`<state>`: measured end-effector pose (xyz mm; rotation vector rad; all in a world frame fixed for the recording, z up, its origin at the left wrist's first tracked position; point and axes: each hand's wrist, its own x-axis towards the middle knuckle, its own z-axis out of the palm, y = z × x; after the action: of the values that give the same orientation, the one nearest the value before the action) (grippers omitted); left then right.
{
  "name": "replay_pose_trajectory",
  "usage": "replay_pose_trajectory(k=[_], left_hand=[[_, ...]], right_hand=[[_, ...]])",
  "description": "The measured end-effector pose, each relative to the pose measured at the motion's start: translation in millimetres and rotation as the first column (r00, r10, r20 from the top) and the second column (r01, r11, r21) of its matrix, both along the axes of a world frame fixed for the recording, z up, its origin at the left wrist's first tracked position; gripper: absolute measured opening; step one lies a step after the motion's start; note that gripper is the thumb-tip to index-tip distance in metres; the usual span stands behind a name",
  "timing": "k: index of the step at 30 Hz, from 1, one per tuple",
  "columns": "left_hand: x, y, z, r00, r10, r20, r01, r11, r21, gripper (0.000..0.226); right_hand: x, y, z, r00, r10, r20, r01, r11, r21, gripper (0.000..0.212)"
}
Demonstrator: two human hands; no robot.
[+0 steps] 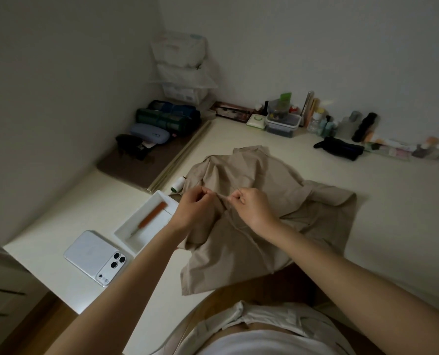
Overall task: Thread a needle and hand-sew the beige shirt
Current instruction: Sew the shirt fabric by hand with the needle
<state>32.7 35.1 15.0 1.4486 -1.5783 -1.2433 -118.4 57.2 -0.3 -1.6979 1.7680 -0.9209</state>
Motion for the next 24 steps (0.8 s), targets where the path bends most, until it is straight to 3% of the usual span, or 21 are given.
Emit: replay_pose_trajectory(k=[6, 13, 16, 19, 22, 24], left_hand=[[8.5, -4.5, -3.5, 0.998, 0.063, -0.027, -0.062, 0.997, 0.049, 0.015], [4.9, -7.2, -2.7, 0.998, 0.066, -0.006, -0.066, 0.997, 0.049, 0.017], [1.9, -7.5, -1.2, 0.998, 0.057, 0.003, -0.057, 0.997, 0.047, 0.017], [-1.6, -6.8, -0.2, 0.999, 0.047, -0.002, -0.047, 0.998, 0.034, 0.018], [-5.5, -5.1, -0.5, 0.999, 0.035, -0.024, -0.034, 0.999, 0.026, 0.019], [-6.6, -4.7, -0.7, 0.999, 0.029, -0.036, -0.029, 0.999, 0.022, 0.020]], right_hand=[[-30.8, 15.3, -27.0, 0.997, 0.006, -0.073, 0.010, 0.975, 0.220, 0.023], [-56.7, 18.7, -48.4, 0.954, 0.124, -0.274, 0.057, 0.819, 0.571, 0.030], [-55.1, 14.5, -45.2, 0.979, 0.041, -0.201, 0.050, 0.904, 0.425, 0.013], [-38.0, 12.2, -21.2, 1.000, -0.007, -0.017, 0.011, 0.973, 0.231, 0.032], [-20.9, 7.2, -6.9, 0.993, 0.032, 0.114, -0.052, 0.982, 0.183, 0.028], [-12.0, 4.7, -6.0, 0.991, 0.069, 0.115, -0.090, 0.978, 0.187, 0.017]])
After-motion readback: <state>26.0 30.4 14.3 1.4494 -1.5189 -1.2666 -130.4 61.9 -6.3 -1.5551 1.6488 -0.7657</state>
